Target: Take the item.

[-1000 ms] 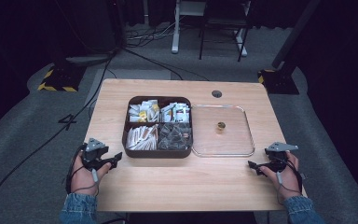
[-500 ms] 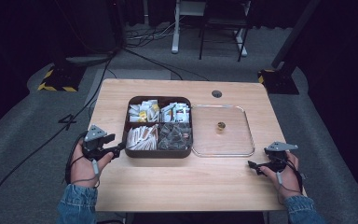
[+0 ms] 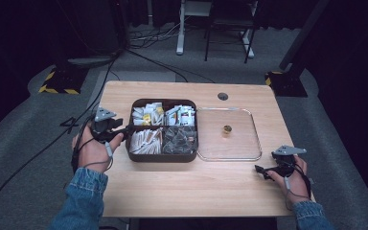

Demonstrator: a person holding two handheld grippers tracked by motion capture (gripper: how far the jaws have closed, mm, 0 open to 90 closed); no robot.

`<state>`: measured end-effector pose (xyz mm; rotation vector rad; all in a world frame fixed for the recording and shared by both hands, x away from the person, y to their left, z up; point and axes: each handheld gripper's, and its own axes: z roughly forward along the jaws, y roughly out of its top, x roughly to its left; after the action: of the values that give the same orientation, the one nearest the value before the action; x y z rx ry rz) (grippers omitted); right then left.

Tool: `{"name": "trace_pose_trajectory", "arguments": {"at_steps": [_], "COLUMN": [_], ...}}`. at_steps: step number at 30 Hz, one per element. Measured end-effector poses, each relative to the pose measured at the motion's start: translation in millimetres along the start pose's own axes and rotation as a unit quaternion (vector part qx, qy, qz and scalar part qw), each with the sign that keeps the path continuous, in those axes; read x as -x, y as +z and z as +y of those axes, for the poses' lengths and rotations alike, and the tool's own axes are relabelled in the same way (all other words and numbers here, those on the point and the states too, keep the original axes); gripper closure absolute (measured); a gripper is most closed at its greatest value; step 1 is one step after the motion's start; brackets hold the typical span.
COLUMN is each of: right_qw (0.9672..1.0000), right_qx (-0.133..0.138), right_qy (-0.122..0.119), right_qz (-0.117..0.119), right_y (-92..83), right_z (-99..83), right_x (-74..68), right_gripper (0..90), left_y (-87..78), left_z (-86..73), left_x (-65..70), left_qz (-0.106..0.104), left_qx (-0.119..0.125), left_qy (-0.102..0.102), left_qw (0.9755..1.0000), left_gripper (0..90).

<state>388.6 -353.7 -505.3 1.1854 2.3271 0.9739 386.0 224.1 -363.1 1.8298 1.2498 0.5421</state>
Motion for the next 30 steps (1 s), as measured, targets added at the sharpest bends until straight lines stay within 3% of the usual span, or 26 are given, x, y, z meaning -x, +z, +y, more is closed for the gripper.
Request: {"name": "trace_pose_trajectory", "arguments": {"at_steps": [2,4,9,13,17,21,26,28,30], "right_qw": [1.0,1.0,1.0,1.0,1.0,1.0,1.0,1.0,1.0], "right_qx": [0.0,0.0,0.0,0.0,0.0,0.0,0.0,0.0,0.0], "right_qy": [0.0,0.0,-0.001,-0.002,-0.002,-0.002,-0.003,-0.002,-0.002], "right_qz": [-0.001,-0.001,0.001,0.002,0.002,0.002,0.002,0.002,0.002], "right_y": [-0.1,-0.1,0.0,0.0,0.0,0.0,0.0,0.0,0.0], "right_z": [0.0,0.0,-0.1,-0.1,0.0,0.0,0.0,0.0,0.0], "right_x": [0.0,-0.1,0.2,0.4,0.4,0.4,0.4,0.4,0.4], "right_gripper": [0.2,0.2,0.2,0.2,0.2,0.2,0.2,0.2,0.2], "left_y": [3.0,8.2,20.3,32.8,47.8,63.4,78.7,83.4,87.6], "left_z": [6.3,14.0,27.3,34.3,38.1,44.0,50.6,53.7,56.3], "left_x": [2.6,5.6,8.7,8.5,5.9,3.1,2.2,1.7,-0.1], "left_qz": [0.003,-0.004,-0.008,0.001,0.008,-0.016,-0.028,-0.041,-0.067], "left_qx": [-0.003,0.011,0.014,0.02,0.01,0.009,0.0,-0.001,0.006], "left_qy": [-0.006,0.002,0.013,0.026,0.031,0.036,0.057,0.074,0.082], "left_qw": [1.0,0.9999,0.9998,0.9995,0.9994,0.9992,0.9979,0.9964,0.9943], "left_gripper": [49.2,48.9,50.1,50.0,50.3,52.0,52.1,52.0,50.7]}}
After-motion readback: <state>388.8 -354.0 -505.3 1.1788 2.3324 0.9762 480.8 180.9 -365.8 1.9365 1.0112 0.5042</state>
